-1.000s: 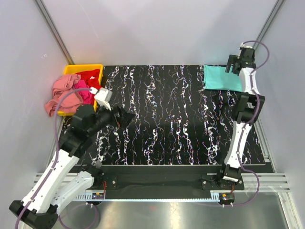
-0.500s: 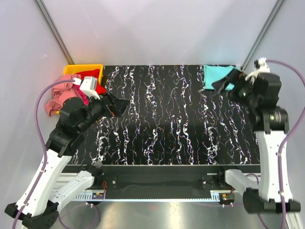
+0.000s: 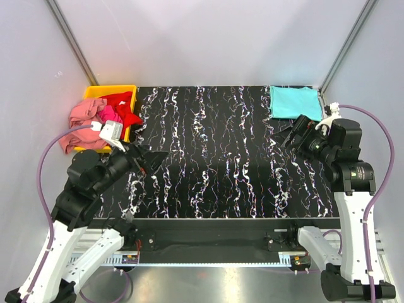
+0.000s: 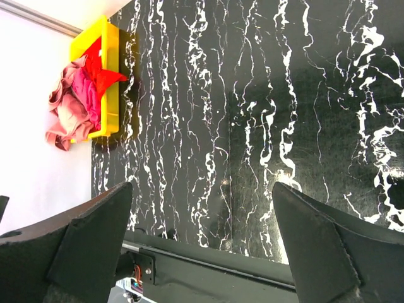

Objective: Fold and stack the t-shirts
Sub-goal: Neatly place the folded tshirt to the corner

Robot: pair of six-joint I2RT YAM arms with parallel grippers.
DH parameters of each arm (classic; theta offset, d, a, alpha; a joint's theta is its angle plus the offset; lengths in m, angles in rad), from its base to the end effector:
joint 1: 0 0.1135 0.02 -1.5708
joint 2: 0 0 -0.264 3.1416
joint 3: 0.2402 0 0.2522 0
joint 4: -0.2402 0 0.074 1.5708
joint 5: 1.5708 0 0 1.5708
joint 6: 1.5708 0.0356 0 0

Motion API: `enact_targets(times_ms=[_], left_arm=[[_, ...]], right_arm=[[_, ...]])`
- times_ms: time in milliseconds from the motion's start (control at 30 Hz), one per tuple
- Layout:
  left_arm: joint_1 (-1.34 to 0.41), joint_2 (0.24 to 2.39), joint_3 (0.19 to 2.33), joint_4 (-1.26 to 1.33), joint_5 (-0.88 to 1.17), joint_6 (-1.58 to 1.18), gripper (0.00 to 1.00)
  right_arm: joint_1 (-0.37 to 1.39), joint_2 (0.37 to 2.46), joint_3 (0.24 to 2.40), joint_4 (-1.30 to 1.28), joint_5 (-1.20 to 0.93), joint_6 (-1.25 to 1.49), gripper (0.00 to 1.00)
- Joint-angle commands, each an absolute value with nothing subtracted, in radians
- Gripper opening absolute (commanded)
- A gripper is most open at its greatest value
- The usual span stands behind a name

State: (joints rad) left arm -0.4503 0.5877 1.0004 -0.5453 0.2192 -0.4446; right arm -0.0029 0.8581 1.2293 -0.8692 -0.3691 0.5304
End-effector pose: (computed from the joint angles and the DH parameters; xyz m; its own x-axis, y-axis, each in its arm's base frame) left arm 0.0942 -0.0542 0.3987 -0.3736 -0.2857 -0.8825 0.5075 0.7334 -0.4523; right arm 0.1481 0.0124 0.4068 -0.5710 0.4735 -0.6707 -0.0294 0.8046 0.5931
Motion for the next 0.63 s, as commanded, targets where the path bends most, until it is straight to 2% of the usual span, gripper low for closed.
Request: enact_targets(times_ms=[0,600], left_arm=[[-0.448,0.575,0.994,-0.551,0.25,-0.434,0.99],[-0.448,0.569,1.012,-0.555,0.265,-0.408,0.99]], right_arm=[[-0.006,0.845,1.232,-0.867,-0.405,0.512,1.0],[-0.006,0.831,1.229,-0.841,-0.396,0.471,1.0]])
